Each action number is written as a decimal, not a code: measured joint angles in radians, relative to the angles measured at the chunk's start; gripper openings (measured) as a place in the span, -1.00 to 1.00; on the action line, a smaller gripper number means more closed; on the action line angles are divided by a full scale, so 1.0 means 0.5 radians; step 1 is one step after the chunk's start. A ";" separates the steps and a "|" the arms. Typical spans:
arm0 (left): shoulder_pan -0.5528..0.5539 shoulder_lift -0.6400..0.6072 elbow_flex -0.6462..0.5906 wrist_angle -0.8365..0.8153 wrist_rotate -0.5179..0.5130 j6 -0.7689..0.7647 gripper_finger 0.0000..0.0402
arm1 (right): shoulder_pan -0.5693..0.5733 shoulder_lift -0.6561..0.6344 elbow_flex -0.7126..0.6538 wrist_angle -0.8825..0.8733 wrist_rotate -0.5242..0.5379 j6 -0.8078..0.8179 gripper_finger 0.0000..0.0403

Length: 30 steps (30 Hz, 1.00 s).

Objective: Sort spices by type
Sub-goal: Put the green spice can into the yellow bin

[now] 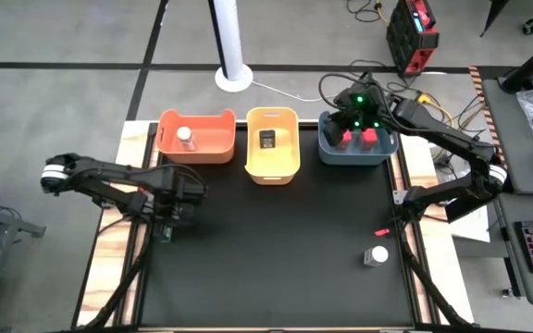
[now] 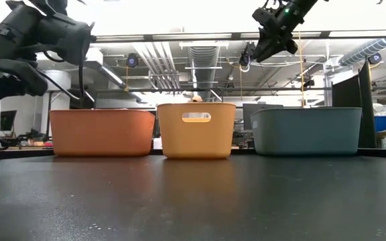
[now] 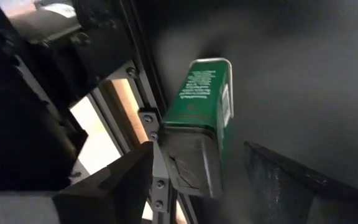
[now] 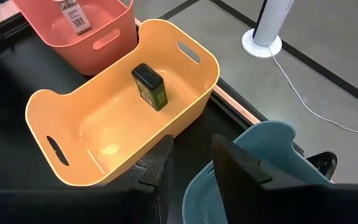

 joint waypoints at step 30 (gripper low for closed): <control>-0.001 0.346 0.154 0.372 0.253 0.794 0.16 | 0.000 0.000 0.000 -0.002 0.000 -0.028 -0.49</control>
